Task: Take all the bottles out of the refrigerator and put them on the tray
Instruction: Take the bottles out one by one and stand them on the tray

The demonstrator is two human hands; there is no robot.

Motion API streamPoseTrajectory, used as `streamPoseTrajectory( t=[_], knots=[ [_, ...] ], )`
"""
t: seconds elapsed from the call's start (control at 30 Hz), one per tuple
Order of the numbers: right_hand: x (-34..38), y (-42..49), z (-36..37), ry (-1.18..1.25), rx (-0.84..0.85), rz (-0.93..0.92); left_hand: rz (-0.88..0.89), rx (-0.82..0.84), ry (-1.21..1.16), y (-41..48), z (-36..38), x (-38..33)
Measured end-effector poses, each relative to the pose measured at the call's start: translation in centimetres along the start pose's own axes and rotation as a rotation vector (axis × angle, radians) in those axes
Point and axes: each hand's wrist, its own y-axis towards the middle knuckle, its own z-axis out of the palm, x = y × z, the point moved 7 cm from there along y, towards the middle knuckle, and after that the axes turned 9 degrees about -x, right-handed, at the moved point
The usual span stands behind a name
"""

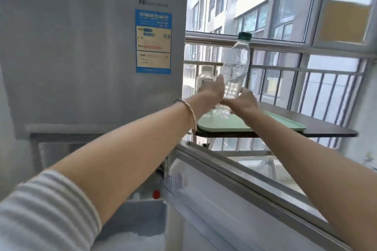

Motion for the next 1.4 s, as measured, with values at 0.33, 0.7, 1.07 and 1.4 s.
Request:
streamPoseTrajectory(
  t=[0.33, 0.7, 1.07, 1.4],
  knots=[
    [-8.0, 7.3, 4.9, -0.281, 0.035, 0.127, -0.013, 0.189, -0.039, 4.7, 8.6, 5.1],
    [-9.7, 11.1, 8.8, -0.279, 0.108, 0.181, -0.065, 0.209, -0.065, 7.0, 9.9, 5.7],
    [-0.9, 1.9, 6.9, -0.196, -0.038, -0.099, -0.089, 0.111, -0.072, 1.7, 0.9, 5.1],
    [6.1, -10.7, 17.1, -0.297, 0.440, -0.180, -0.255, 0.172, 0.394, -3.1, -11.6, 13.2]
  ],
)
